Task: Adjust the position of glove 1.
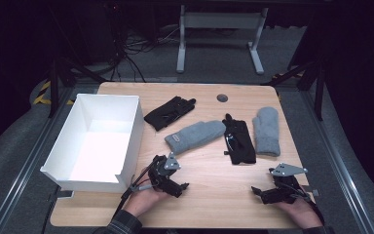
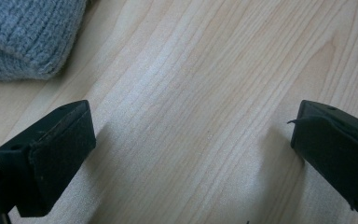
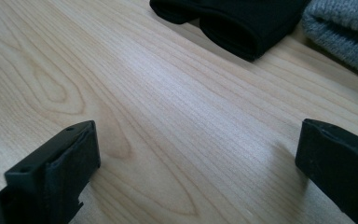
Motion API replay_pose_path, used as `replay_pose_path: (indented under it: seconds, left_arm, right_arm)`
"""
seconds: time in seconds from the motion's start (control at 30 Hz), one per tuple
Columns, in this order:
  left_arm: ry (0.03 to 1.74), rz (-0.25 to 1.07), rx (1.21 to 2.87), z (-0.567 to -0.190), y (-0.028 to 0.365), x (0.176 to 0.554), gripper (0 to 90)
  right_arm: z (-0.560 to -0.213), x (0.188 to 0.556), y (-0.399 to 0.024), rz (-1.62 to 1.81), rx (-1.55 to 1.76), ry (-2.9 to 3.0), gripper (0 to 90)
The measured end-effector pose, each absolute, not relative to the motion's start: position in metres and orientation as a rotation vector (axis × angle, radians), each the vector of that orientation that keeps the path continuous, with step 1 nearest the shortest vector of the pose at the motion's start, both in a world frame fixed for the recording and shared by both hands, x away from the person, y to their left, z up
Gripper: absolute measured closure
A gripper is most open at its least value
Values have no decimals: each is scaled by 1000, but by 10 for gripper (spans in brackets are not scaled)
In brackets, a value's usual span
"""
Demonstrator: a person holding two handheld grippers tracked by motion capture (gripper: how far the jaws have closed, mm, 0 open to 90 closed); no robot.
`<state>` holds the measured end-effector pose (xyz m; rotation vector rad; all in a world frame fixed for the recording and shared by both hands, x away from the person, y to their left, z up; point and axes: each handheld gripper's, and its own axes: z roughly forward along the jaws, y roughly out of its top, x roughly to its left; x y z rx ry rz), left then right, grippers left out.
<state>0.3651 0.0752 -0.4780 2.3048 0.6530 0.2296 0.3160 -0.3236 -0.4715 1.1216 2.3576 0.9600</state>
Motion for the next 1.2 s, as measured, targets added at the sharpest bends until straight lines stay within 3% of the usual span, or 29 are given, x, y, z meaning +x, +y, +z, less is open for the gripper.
replay_pose_path:
  seconds: [0.4,0.63,1.2]
  left_arm:
    - [658,212,2380,-470,71,367,27]
    - [658,205,2340,-458,67,371,51]
    - [706,250,2231,-422,61,420,116]
  right_arm:
    - [-471,316,-324,960,1121,2358,0]
    - [-471,316,-324,962,1119,2361,1]
    - [-472,316,-324,964,1117,2361,1]
